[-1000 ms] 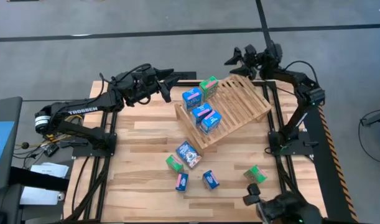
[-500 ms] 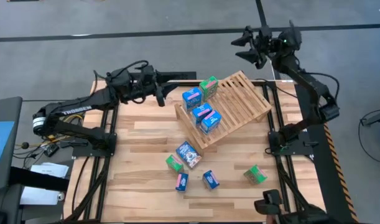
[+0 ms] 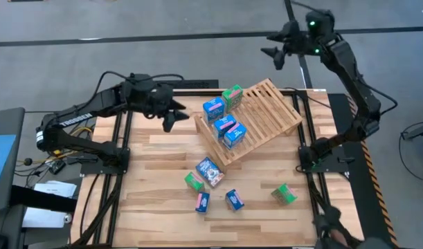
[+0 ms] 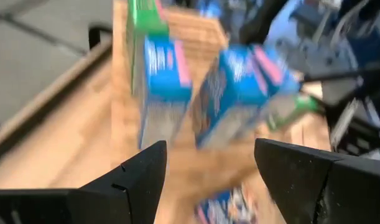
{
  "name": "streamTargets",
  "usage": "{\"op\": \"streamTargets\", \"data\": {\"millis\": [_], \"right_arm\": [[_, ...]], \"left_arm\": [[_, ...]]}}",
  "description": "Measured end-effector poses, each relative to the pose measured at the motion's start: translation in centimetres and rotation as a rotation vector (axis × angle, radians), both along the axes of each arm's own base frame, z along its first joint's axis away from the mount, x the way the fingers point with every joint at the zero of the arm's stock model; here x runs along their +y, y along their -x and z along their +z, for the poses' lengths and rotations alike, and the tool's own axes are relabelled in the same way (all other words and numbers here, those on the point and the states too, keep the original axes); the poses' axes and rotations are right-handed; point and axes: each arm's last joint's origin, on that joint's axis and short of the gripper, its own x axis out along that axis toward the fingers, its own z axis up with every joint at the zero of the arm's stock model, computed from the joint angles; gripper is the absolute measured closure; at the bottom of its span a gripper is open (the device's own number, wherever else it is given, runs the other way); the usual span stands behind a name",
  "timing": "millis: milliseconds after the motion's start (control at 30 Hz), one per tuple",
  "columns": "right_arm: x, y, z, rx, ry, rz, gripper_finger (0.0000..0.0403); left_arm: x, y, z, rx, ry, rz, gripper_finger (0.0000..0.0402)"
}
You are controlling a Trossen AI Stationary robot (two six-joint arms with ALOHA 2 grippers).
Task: Stack cereal on shelf
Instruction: Put the right green cereal box aligned with the other green cereal box on the shelf
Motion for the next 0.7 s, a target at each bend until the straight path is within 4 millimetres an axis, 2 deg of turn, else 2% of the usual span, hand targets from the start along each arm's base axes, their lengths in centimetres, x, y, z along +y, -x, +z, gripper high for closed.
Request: {"op": "streamTargets", "data": {"millis": [100,267,400,467,567,700], "right_arm": [[1.7,-0.5,-0.6,0.107,-0.157,-0.056,0.0111],[5.1,-1.0,-3.5,0.313,-0.569,-0.099,0.0111],[8.2,-1.1,-4.7,0.529,-0.744,-0.169,0.0111],[9.5,-1.5,-4.8,0.49,-0.781,-0.212,0.0111],[12.3,-0.4,-4.3,0.418,-0.865,-0.241,0.0111],[15.3,0.3,-5.4,0.417,-0.926,-0.315,0.0111]], "left_arm": [[-0.2,0.2,-0.6,0.062,0.028,-0.018,0.0168],[-0.3,0.3,-0.8,0.099,-0.017,-0.047,0.0168],[-0.3,0.3,-0.8,0.108,-0.077,-0.069,0.0168],[-0.2,0.3,-0.8,0.119,-0.117,-0.057,0.0168],[0.0,0.3,-0.8,0.134,-0.161,-0.038,0.0168],[0.1,0.4,-0.8,0.155,-0.225,-0.032,0.0168]]}}
